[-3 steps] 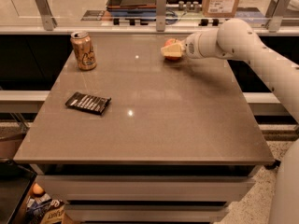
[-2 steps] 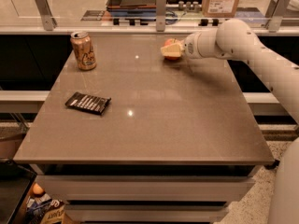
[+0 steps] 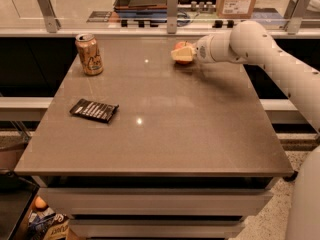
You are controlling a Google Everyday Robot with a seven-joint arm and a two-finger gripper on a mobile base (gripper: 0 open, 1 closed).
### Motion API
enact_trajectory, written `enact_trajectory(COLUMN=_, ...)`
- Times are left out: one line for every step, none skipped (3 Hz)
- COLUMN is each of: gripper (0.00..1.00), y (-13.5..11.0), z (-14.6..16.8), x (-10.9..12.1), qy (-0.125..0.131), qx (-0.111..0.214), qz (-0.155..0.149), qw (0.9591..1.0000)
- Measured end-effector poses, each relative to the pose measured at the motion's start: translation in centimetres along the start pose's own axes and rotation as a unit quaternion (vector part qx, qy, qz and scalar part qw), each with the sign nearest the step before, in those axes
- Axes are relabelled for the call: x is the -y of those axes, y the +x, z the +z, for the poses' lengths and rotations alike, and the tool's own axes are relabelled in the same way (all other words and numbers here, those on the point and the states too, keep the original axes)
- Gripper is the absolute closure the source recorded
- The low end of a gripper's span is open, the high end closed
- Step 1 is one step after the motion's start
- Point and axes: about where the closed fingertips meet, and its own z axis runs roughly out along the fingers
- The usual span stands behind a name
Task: Pick apple
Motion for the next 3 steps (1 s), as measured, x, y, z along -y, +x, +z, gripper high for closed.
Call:
enact_trajectory(gripper=1.0, y=-0.6, z=-0.4, x=-0.1, qy=-0.018, qx=0.003, qz=-0.001, qw=0.9998)
enact_trajectory(gripper=1.0, y=-1.8, z=-2.3, x=-0.2, qy=-0.057, qx=0.013, qz=-0.002, qw=0.9983)
enact_trajectory(gripper=1.0, y=-3.3, z=-5.6, x=-0.9, qy=-0.086, qx=0.01, qz=-0.009, qw=0.9962)
